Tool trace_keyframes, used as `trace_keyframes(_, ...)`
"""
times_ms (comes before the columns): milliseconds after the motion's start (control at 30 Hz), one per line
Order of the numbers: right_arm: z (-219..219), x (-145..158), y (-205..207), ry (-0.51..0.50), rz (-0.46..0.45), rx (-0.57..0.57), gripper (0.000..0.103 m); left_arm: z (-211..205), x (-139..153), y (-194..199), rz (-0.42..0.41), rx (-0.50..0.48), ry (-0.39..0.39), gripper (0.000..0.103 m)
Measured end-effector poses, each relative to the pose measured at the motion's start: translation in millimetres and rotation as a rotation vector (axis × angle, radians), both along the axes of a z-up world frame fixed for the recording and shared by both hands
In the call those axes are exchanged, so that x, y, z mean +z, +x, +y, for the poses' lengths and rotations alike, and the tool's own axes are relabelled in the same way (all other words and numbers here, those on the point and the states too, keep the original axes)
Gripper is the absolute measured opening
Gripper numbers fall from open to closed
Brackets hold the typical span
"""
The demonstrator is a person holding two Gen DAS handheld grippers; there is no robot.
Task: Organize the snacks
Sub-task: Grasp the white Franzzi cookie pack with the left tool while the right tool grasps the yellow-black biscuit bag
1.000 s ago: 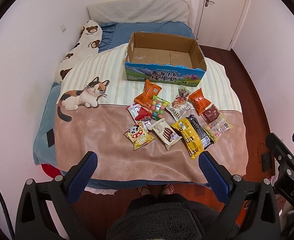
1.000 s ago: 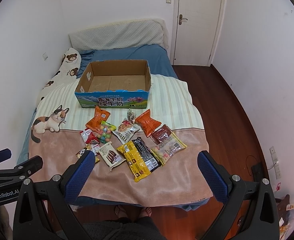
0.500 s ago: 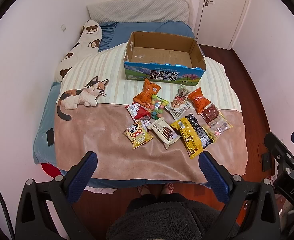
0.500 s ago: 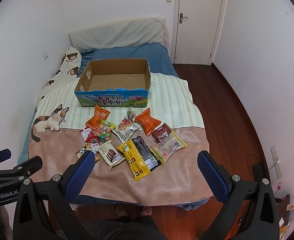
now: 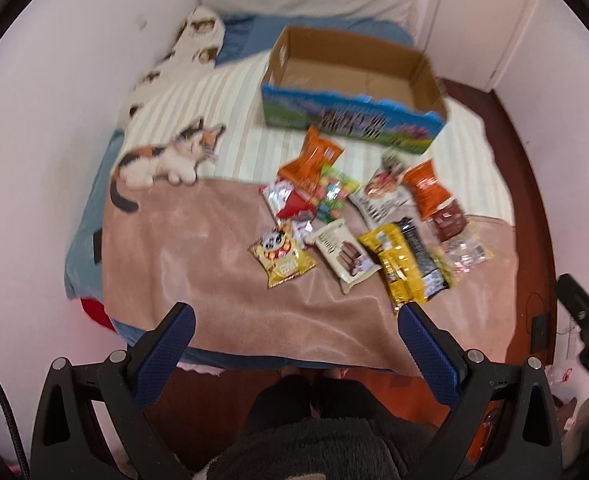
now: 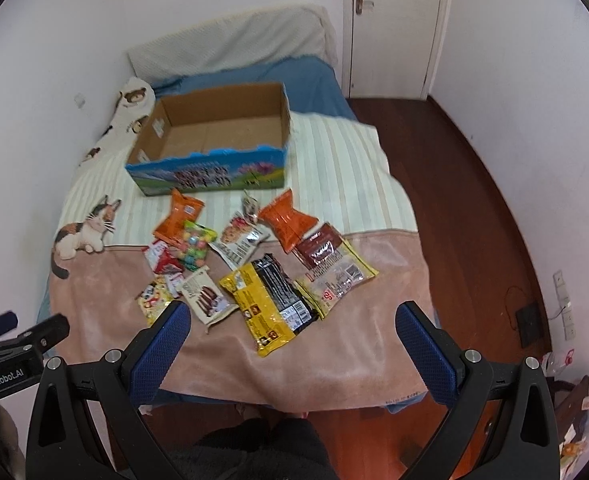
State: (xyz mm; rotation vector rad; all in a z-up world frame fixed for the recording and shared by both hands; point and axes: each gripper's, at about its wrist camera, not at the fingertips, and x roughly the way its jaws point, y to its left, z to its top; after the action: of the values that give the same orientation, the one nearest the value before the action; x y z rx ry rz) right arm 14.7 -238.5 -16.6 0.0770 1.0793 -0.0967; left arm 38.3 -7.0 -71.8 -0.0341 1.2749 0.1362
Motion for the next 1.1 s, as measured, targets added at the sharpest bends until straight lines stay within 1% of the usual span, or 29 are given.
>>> trace_keyframes(67,-7.8,-22.2,17.3,-0.002,0.041,0.005,0.103,2.6,-21.8,9.4,0.034,0.022,-0.007,0.103)
trace_keyframes(133,-12.8,-48.3,34.7,0.011,0.071,0.035,0.103,6.5,-47.9,20.5,0.089,0.047,-0.012,0.103)
trace_keyframes(167,-13.1,-64.2,44.5,0.005,0.097,0.052,0.103,9.2,-59.9,26.3,0.109,0.057,-0.025,0.103)
trace_keyframes(267,-8.1,-112.2,71.4,0.011,0.171,0.115,0.103,17.2,-97.0,39.4,0.181,0.097,-0.033,0.103)
trace_keyframes(367,2.3,-164.9,98.8,0.023,0.251,0.174,0.103,28.8,-132.1,52.6,0.249,0.147,-0.068,0.103)
trace_keyframes(400,8.2,-186.5,109.9,0.019,0.284,0.197,0.103,32.3,-140.8,57.4,0.264,0.16,-0.092,0.103)
trace_keyframes(467,18.8,-216.4,123.6,0.015,0.341,0.23,0.103,39.4,-159.2,64.1,0.304,0.203,-0.112,0.103)
trace_keyframes(500,24.1,-230.0,129.6,0.02,0.368,0.246,0.103,42.2,-165.4,66.9,0.315,0.22,-0.136,0.103)
trace_keyframes(600,37.3,-267.7,145.3,0.025,0.44,0.289,0.103,44.6,-177.3,74.5,0.326,0.265,-0.184,0.103)
trace_keyframes(667,44.7,-288.0,151.7,0.046,0.482,0.318,0.103,39.1,-181.2,80.4,0.327,0.268,-0.21,0.103)
trace_keyframes(700,47.8,-297.2,153.8,0.058,0.501,0.333,0.103,34.5,-185.3,84.6,0.34,0.269,-0.23,0.103)
trace_keyframes(767,51.6,-318.3,156.4,0.06,0.547,0.345,0.103,26.1,-197.6,92.9,0.381,0.283,-0.299,0.103)
trace_keyframes(833,51.0,-331.7,156.8,0.036,0.552,0.341,0.1,17.1,-209.7,102.4,0.411,0.291,-0.341,0.102)
trace_keyframes(867,49.3,-336.6,155.8,0.033,0.55,0.338,0.099,12.6,-216.6,107.4,0.423,0.294,-0.348,0.102)
trace_keyframes(900,46.8,-340.0,154.4,0.045,0.549,0.332,0.095,7.8,-226.6,114.0,0.441,0.297,-0.362,0.102)
trace_keyframes(933,43.1,-341.1,152.0,0.058,0.544,0.326,0.092,3.7,-236.9,119.3,0.467,0.305,-0.368,0.101)
trace_keyframes(967,39.6,-342.4,149.8,0.07,0.539,0.319,0.091,0.2,-247.2,124.3,0.488,0.314,-0.382,0.096)
trace_keyframes(1000,36.4,-344.3,148.0,0.087,0.543,0.308,0.091,-2.8,-254.7,127.5,0.505,0.319,-0.396,0.094)
trace_keyframes(1100,27.0,-353.0,141.4,0.117,0.587,0.263,0.091,-11.5,-275.8,137.5,0.534,0.339,-0.416,0.083)
